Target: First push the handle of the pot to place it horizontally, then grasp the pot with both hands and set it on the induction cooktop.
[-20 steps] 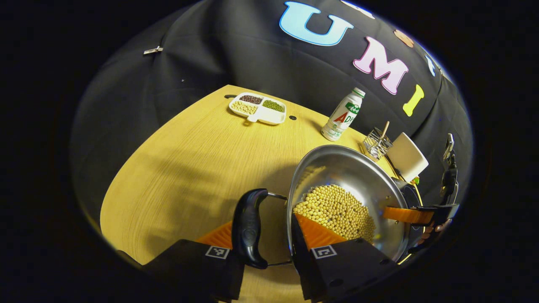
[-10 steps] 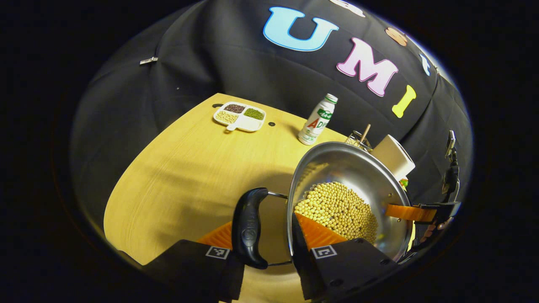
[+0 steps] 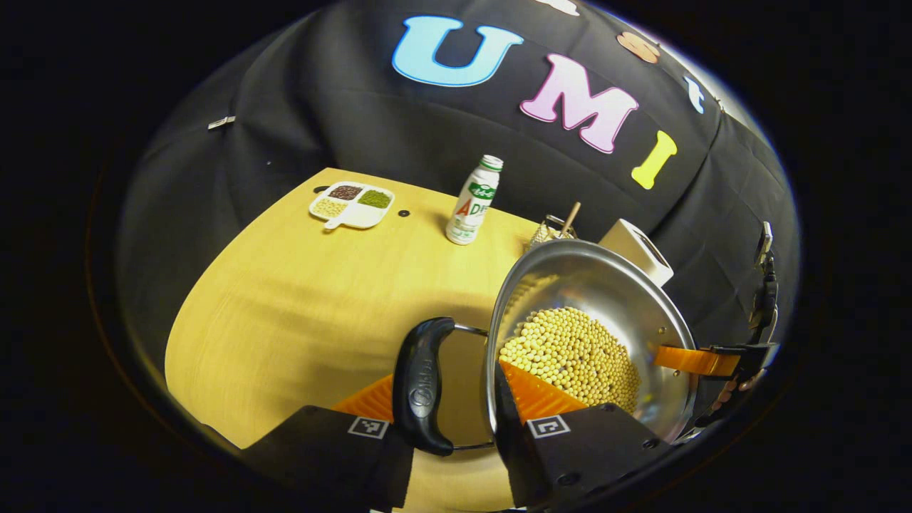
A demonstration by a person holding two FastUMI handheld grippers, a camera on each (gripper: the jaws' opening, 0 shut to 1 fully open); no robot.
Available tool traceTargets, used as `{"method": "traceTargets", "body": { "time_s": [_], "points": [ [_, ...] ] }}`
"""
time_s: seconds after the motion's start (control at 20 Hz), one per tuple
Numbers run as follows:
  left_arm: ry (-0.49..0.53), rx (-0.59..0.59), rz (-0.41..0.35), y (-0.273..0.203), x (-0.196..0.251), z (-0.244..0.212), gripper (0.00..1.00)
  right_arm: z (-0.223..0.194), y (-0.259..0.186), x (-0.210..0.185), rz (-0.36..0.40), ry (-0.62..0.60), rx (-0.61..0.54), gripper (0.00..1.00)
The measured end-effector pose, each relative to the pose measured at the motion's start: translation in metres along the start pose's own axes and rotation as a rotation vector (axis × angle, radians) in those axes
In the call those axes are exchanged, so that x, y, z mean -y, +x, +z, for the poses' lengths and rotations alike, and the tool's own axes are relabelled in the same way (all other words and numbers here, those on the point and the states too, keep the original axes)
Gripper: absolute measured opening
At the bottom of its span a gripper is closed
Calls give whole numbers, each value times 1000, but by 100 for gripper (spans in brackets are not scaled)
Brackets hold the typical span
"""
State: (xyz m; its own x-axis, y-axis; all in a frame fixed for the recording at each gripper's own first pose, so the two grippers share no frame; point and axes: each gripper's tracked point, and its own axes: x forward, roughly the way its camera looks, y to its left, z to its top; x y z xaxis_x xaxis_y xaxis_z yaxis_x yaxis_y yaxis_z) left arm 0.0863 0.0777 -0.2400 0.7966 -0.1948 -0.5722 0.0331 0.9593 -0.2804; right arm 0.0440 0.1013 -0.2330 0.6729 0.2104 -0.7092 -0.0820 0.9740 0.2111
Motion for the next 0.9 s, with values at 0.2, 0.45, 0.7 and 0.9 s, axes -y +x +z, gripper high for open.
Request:
{"method": "traceTargets", "body": {
  "time_s": [0.2, 0.45, 0.7, 0.9],
  "points": [
    [28, -5, -19, 9, 39, -2, 56, 4, -14, 36, -18, 31, 16, 54],
    [52, -18, -37, 23, 82, -10, 56, 4, -28, 78, -39, 63, 22, 54],
    [58, -17, -46, 38, 117, -19, 56, 8, -34, 117, -45, 73, 32, 54],
    [48, -13, -54, 54, 137, -29, 56, 10, -31, 142, -56, 81, 33, 54]
  ]
}}
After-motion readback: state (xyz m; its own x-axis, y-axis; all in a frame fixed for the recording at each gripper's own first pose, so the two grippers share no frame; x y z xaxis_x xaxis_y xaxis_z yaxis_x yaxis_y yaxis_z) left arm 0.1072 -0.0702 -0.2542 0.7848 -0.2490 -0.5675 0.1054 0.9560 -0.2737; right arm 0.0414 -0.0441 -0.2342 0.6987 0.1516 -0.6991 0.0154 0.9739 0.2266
